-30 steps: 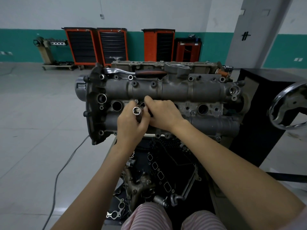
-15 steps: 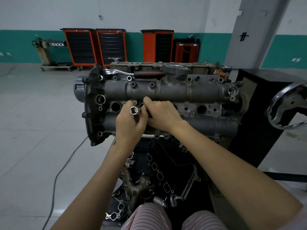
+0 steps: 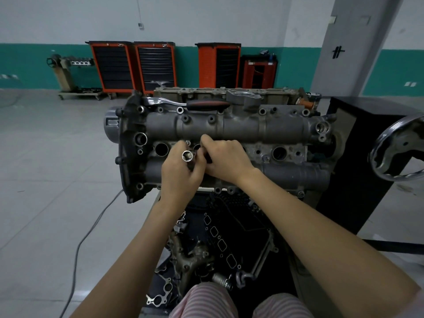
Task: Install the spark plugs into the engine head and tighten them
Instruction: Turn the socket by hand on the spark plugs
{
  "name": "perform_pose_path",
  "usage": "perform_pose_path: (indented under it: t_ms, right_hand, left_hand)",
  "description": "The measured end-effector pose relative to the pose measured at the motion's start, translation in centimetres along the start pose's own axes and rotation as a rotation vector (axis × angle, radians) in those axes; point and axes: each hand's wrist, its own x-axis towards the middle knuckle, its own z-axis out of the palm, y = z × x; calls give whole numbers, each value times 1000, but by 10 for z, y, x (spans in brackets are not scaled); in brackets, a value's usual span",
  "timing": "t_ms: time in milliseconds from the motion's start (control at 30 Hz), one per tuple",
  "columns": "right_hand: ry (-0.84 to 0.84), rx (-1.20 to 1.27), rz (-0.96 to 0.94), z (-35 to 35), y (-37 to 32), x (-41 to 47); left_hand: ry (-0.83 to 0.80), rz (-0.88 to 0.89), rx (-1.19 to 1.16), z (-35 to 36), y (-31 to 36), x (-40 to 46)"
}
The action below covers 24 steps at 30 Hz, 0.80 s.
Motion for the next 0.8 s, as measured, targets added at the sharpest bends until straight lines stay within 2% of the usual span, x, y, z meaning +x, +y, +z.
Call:
perform_pose_path:
  t_ms: [167, 300, 600, 800]
  right_hand:
    - [-50, -10, -62, 0, 1, -1]
    - [2, 1, -55, -2, 1, -1]
    - [-35, 13, -19, 1, 1, 0]
    - [31, 14, -44, -1, 0, 0]
  left_hand:
    - [6, -7, -5, 2, 0, 2]
    - [24, -15, 17, 3, 1, 4]
    - [8, 14, -5, 0, 0, 0]
    - [35, -19, 9, 3, 1, 3]
